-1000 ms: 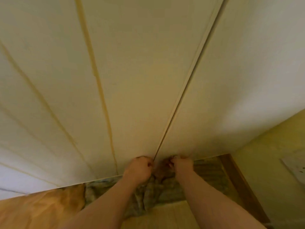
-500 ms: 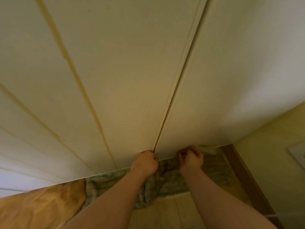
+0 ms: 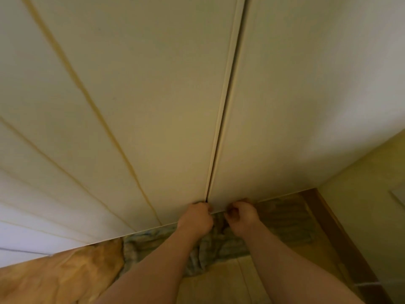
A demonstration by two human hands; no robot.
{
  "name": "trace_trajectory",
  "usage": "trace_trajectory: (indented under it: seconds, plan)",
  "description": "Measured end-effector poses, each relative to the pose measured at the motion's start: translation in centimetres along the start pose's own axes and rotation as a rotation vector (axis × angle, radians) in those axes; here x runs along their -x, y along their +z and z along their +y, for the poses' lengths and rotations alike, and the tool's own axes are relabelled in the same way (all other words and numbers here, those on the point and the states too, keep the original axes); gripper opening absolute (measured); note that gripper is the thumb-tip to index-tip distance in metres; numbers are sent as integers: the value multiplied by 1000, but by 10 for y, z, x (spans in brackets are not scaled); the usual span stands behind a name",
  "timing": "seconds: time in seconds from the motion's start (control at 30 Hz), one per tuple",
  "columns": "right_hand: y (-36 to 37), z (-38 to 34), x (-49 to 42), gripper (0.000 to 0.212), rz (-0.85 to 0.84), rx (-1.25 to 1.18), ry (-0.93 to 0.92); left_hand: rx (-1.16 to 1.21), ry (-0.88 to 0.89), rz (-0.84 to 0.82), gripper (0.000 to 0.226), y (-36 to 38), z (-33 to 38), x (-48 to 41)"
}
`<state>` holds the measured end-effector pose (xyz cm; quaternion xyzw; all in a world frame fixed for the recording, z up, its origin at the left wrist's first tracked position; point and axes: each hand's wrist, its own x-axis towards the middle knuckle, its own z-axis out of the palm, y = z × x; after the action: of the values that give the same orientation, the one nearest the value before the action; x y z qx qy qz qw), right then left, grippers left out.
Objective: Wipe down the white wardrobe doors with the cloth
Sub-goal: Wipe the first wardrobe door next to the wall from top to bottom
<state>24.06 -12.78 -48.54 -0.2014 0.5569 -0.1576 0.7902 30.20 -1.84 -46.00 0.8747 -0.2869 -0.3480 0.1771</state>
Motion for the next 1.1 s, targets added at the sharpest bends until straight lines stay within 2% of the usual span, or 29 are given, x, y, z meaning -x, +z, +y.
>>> trace_trajectory:
  seconds: [0.07, 0.13, 0.23, 0.37, 0.43, 0.53, 0.67, 0.77, 0.8, 0.87, 0.93, 1.0, 1.1]
  plan:
    - [8, 20, 11, 29, -160, 111, 150, -2, 25, -9, 37, 1, -2, 0]
    - [13, 29, 16, 31, -207, 155, 196, -4, 35, -28, 37, 2, -2, 1]
    - [10, 13, 18, 31, -96, 98, 163, 2, 41, -51, 34, 1, -4, 1]
    - [-5, -44, 19, 33, 101, -100, -94, -20, 9, -39, 40, -3, 0, -1]
    - [-9, -66, 25, 35, 149, -82, -199, -27, 8, -31, 39, -3, 6, 0]
    - [3, -79, 39, 36, 105, -38, -86, -11, 16, -20, 41, -3, 17, -1]
    - [14, -92, 75, 34, 100, 254, -142, 28, 72, -3, 35, -5, 34, 1]
    - [11, -120, 87, 33, 146, 239, -169, 86, 93, -4, 33, -8, 43, 1]
    - [8, -128, 88, 33, 106, 150, -168, 93, 98, 2, 35, -9, 45, 1]
    - [5, -130, 85, 33, 142, 70, -195, 111, 129, 28, 37, -11, 51, 2]
    - [9, -117, 90, 34, 219, 149, -179, 117, 174, 54, 37, -13, 56, 5]
    - [10, -100, 90, 30, 100, 105, -88, 106, 201, 84, 36, -13, 57, 5]
    - [14, -95, 92, 35, 22, 179, -32, 120, 225, 116, 34, -17, 55, 5]
